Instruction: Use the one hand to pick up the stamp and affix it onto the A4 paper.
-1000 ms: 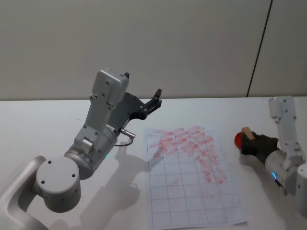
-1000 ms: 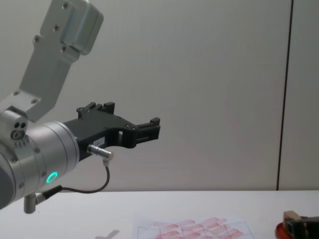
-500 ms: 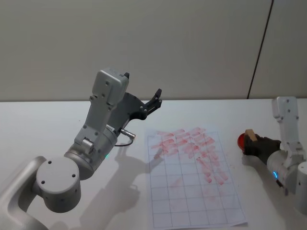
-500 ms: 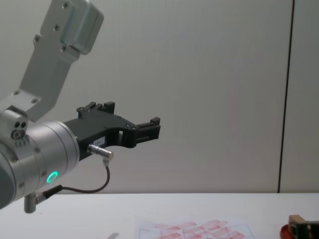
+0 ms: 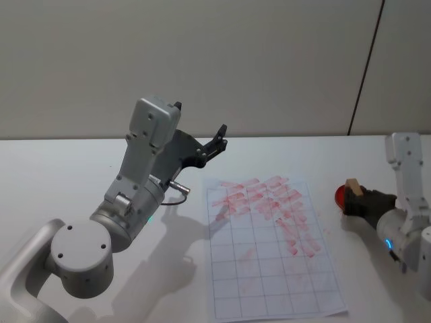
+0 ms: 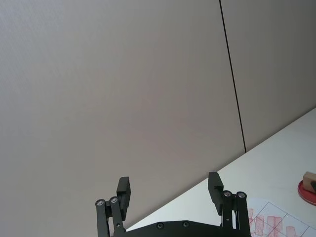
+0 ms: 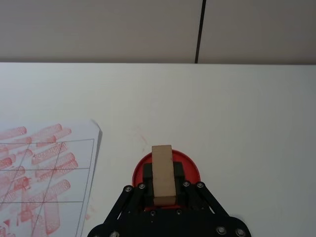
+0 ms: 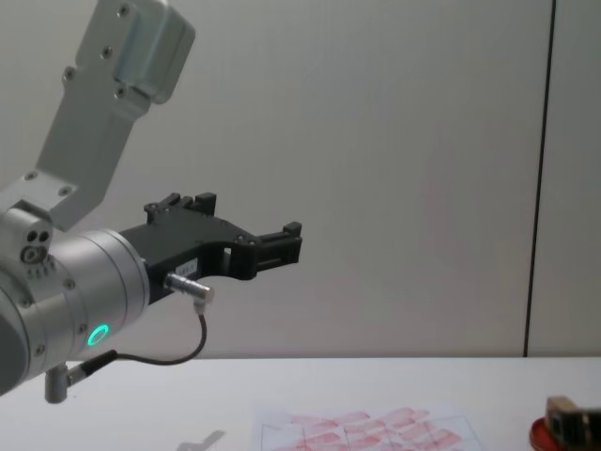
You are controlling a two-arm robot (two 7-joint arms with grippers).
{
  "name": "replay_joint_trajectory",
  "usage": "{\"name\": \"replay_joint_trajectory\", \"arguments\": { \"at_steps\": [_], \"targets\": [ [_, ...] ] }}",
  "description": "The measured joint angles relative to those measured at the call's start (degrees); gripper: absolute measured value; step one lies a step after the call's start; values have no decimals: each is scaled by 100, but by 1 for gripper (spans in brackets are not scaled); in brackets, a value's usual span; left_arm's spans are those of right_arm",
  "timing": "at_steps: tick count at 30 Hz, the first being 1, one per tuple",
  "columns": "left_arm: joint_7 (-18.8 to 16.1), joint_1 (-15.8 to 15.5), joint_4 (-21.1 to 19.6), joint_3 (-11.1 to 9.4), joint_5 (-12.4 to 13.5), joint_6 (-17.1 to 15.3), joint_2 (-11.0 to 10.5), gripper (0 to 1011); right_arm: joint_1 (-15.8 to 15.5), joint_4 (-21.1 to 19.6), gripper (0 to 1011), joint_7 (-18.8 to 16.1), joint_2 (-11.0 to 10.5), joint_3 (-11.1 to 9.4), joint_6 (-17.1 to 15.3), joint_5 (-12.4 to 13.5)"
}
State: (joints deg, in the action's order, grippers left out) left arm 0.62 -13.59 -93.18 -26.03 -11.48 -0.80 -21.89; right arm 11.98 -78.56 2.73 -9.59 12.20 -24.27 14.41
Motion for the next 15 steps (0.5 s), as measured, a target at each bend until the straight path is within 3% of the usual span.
{"name": "replay_joint_trajectory", "arguments": {
  "at_steps": [15],
  "targets": [
    [0,0,0,0,0,0,0,1001,-195,-1182,219,-150,-39,69,-10,-206]
  ]
}}
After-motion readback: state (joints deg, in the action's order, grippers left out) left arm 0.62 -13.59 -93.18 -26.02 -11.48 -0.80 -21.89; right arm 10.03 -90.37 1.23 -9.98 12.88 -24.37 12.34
